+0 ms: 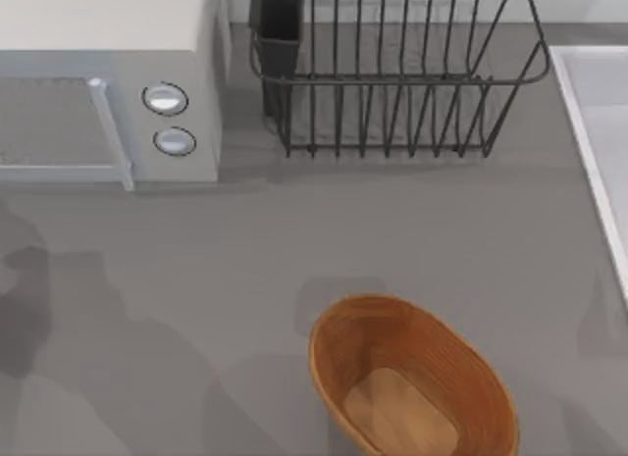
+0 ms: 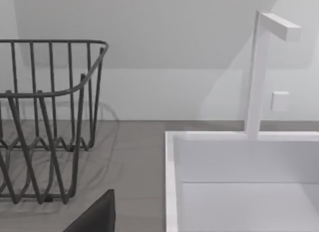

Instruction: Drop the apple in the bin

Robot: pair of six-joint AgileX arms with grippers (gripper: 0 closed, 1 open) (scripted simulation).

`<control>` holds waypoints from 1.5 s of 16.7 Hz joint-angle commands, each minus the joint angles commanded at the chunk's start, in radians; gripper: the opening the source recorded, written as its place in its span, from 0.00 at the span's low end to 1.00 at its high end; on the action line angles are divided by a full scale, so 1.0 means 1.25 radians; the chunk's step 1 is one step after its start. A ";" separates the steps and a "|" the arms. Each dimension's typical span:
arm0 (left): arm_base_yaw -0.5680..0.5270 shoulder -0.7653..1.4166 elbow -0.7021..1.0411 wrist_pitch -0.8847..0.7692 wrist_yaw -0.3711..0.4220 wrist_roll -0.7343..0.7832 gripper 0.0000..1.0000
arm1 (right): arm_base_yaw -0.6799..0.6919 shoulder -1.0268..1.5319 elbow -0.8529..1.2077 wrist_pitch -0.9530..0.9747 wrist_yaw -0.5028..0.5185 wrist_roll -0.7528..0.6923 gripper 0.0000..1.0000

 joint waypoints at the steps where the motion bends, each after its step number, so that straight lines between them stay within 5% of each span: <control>1: -0.001 -0.016 0.006 -0.010 0.003 -0.002 0.00 | 0.000 0.000 0.000 0.000 0.000 0.000 1.00; 10: 0.105 -0.081 0.193 -0.258 0.015 0.055 0.00 | 0.000 0.000 0.000 0.000 0.000 0.000 1.00; 16: 0.006 -0.142 0.338 -0.468 0.003 -0.001 0.00 | 0.000 0.000 0.000 0.000 0.000 0.000 1.00; 25: -0.054 -0.132 0.374 -0.487 0.003 -0.015 0.00 | 0.000 0.000 0.000 0.000 0.000 0.000 1.00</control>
